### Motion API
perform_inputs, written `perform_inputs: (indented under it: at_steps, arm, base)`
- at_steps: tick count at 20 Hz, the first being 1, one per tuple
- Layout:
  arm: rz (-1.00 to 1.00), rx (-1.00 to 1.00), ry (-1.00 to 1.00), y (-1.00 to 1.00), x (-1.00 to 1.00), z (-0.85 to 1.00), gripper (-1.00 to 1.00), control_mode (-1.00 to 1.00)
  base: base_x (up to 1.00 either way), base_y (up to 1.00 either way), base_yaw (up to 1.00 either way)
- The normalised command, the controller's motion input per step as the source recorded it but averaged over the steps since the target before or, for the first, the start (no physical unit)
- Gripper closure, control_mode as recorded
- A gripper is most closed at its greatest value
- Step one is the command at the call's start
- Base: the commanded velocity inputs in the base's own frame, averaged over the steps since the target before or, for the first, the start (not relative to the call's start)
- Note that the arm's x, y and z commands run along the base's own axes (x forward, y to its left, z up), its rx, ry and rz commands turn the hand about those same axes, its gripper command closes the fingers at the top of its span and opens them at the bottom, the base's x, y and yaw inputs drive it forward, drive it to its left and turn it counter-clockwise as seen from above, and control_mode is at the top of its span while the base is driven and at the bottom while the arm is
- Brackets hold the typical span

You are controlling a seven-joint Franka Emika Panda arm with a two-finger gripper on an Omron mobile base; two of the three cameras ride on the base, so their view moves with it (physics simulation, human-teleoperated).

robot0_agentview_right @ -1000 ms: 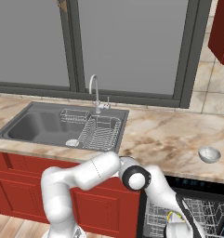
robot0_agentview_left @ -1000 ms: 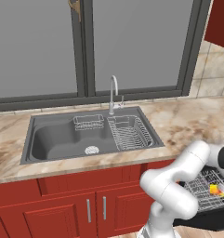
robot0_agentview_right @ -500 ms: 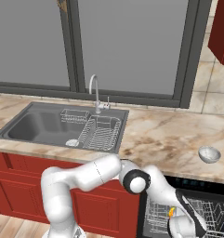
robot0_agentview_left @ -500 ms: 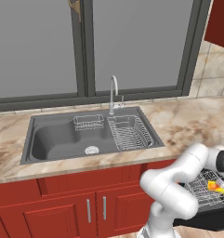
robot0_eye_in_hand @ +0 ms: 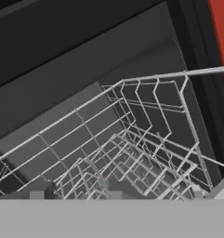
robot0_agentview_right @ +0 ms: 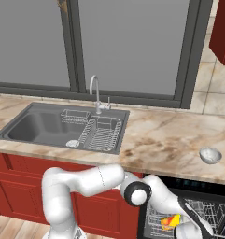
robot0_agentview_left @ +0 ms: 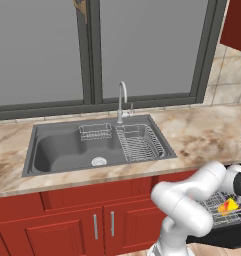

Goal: Pick up the cup and bowl from the counter, place them in the dishwasher, and close the dishwasher door.

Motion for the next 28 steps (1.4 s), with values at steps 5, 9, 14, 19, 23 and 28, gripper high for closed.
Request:
perform_inputs:
  at_steps: [5,9,14,19,23,28]
  arm:
    - [0.01,-0.01,-0.06,-0.01,-0.32,0.30,-1.00,-1.00]
    - [0.00,-0.14,-0.01,0.00,-0.09,0.79,-1.00,-1.00]
    - [0.00,-0.29,0.00,0.13,-0.01,0.86,-1.00,-1.00]
    - [0.02,-0.45,0.00,0.45,0.00,0.80,-1.00,-1.00]
    - [0.12,-0.58,0.00,0.48,0.00,0.61,-1.00,-1.00]
    - [0.18,-0.58,0.00,0.37,0.00,0.74,-1.00,-1.00]
  base:
    - [0.00,0.00,0.00]
    - [0.00,0.00,0.00]
    - [0.00,0.00,0.00]
    - [0.00,0.00,0.00]
    - [0.00,0.00,0.00]
    - [0.00,0.00,0.00]
